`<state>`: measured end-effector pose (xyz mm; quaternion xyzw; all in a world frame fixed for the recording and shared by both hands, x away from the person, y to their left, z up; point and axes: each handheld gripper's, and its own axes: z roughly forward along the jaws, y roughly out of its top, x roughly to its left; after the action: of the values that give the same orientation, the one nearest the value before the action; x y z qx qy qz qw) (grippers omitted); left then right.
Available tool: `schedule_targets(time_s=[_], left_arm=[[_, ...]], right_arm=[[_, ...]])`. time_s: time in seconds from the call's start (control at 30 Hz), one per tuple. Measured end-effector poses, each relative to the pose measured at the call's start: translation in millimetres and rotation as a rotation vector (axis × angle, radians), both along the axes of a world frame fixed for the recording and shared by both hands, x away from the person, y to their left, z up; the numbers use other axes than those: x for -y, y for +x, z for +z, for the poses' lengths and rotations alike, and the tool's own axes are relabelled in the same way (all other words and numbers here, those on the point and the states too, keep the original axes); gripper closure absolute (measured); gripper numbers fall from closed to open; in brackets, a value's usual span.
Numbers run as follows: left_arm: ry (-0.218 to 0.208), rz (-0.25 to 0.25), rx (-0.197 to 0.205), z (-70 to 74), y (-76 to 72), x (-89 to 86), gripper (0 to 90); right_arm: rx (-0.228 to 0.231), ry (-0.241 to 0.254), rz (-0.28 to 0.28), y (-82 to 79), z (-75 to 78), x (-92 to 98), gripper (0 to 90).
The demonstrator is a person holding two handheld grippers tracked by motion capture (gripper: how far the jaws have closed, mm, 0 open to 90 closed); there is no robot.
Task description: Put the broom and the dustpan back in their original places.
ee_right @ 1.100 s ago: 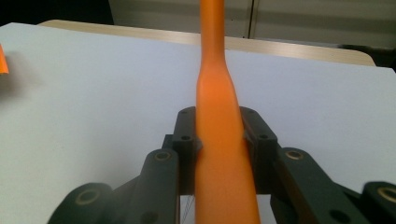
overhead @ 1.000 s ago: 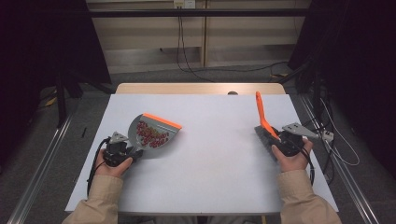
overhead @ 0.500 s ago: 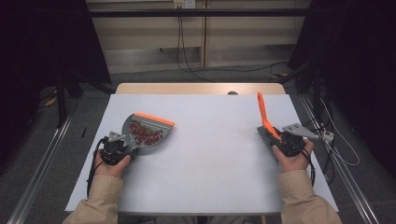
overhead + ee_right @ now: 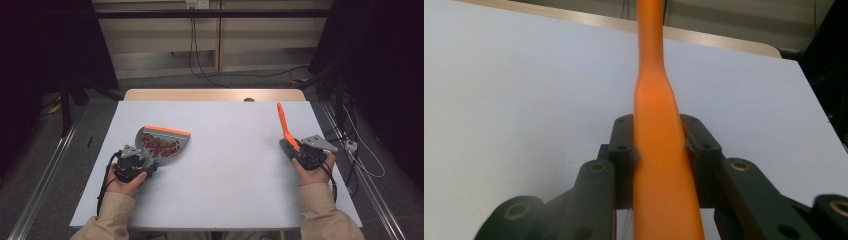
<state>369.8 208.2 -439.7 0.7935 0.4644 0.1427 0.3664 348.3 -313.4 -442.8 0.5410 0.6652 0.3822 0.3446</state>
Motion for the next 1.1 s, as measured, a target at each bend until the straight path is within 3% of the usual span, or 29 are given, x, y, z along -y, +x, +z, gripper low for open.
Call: schedule_targets(time_s=[0.07,0.3,0.5,0.67,0.73,0.8,0.93,1.1], left_arm=[[-0.027,0.004,0.0,-0.4,-1.4,3.1,45.2],[-0.053,-0.051,-0.007,0.9,-6.6,11.9,41.4],[-0.079,-0.092,-0.012,0.2,-8.6,17.5,35.5],[-0.122,-0.112,0.009,3.6,-13.1,15.8,29.6],[-0.142,-0.126,0.014,5.1,-15.5,14.5,26.6],[-0.134,-0.124,0.024,5.1,-17.1,13.3,23.7],[-0.141,-0.129,0.033,5.1,-18.1,10.3,21.1],[-0.159,-0.137,0.072,7.7,-20.0,6.9,15.7]], right_arm=[[-0.001,0.009,0.01,-0.5,-0.1,-2.1,70.1],[0.001,0.058,0.038,-1.8,-1.0,-11.8,68.2],[-0.004,0.062,0.078,-1.9,-1.9,-21.9,66.5],[-0.012,0.17,0.156,-8.0,-1.9,-29.1,58.6],[0.012,0.19,0.173,-12.1,1.1,-30.6,52.8],[0.02,0.208,0.178,-14.9,3.3,-31.1,48.4],[0.005,0.212,0.191,-17.3,1.2,-30.3,40.1],[0.004,0.196,0.217,-21.1,0.5,-30.2,34.9]])
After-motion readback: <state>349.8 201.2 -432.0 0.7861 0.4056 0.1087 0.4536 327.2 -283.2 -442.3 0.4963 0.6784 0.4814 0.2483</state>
